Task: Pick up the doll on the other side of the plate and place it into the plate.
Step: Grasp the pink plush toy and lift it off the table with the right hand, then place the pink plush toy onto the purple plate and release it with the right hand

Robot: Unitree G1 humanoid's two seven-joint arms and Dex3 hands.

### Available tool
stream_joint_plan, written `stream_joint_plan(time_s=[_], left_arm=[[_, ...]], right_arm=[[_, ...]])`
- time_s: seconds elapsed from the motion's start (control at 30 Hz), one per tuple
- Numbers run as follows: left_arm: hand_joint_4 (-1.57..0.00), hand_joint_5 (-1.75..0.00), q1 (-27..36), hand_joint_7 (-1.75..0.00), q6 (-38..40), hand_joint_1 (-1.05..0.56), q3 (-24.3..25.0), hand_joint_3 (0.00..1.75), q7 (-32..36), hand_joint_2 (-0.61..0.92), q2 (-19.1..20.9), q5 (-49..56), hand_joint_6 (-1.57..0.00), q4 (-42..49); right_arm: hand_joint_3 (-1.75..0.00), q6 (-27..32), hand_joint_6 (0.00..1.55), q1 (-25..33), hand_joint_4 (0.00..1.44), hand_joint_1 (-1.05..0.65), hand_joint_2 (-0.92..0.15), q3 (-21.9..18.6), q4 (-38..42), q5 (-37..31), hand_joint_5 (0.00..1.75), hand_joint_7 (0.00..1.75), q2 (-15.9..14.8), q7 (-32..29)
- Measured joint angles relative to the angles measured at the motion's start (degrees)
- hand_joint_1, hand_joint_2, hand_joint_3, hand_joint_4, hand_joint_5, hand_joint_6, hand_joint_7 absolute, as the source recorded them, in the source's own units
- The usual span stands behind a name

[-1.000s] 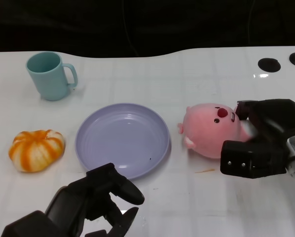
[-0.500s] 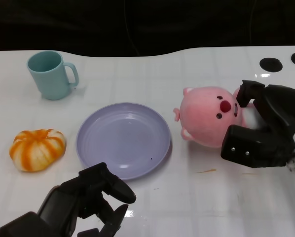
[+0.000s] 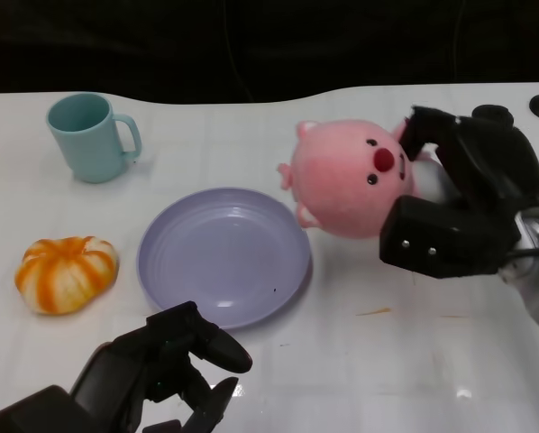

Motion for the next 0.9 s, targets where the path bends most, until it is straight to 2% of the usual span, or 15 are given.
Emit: stream_joint_plan(time_s=[0.27, 0.37, 0.63, 0.77, 0.9], left_arm=[[-0.56, -1.73, 0.1, -1.18, -0.5, -0.30, -0.4, 0.67, 0.0, 0.72, -0.2, 0.1, -0.66, 0.3], [-0.57, -1.73, 0.2, -1.18, 0.1, -0.28, -0.5, 0.70, 0.0, 0.71, -0.2, 0.1, -0.67, 0.3], [-0.54, -1.72, 0.3, -1.19, 0.2, -0.26, -0.7, 0.73, 0.0, 0.71, -0.3, 0.3, -0.66, 0.2], [-0.52, -1.72, 0.4, -1.19, 0.0, -0.25, -0.9, 0.78, 0.0, 0.69, -0.3, 0.6, -0.66, 0.2], [-0.54, -1.70, 0.6, -1.20, -0.4, -0.26, -0.9, 0.72, 0.0, 0.70, -0.3, 0.7, -0.65, 0.2]], right_arm=[[-1.32, -1.7, 0.76, -4.0, 0.99, -0.26, -0.35, 2.5, 0.1, -0.4, 1.75, 1.75, 5.3, 1.5], [-1.35, -1.5, 0.75, -5.4, 1.00, -0.26, -0.35, 3.7, 0.4, -1.0, 1.75, 1.75, 7.4, 2.5], [-1.27, -1.2, 0.76, -8.8, 0.99, -0.25, -0.33, 6.8, 3.4, -2.6, 1.75, 1.75, 12.5, 4.0], [-1.22, -0.5, 0.73, -9.1, 0.97, -0.26, -0.37, 7.8, 4.9, -3.2, 1.75, 1.75, 14.3, 4.7], [-1.03, -0.6, 0.71, -9.1, 0.94, -0.25, -0.41, 8.6, 5.1, -3.4, 1.75, 1.75, 14.9, 5.6]])
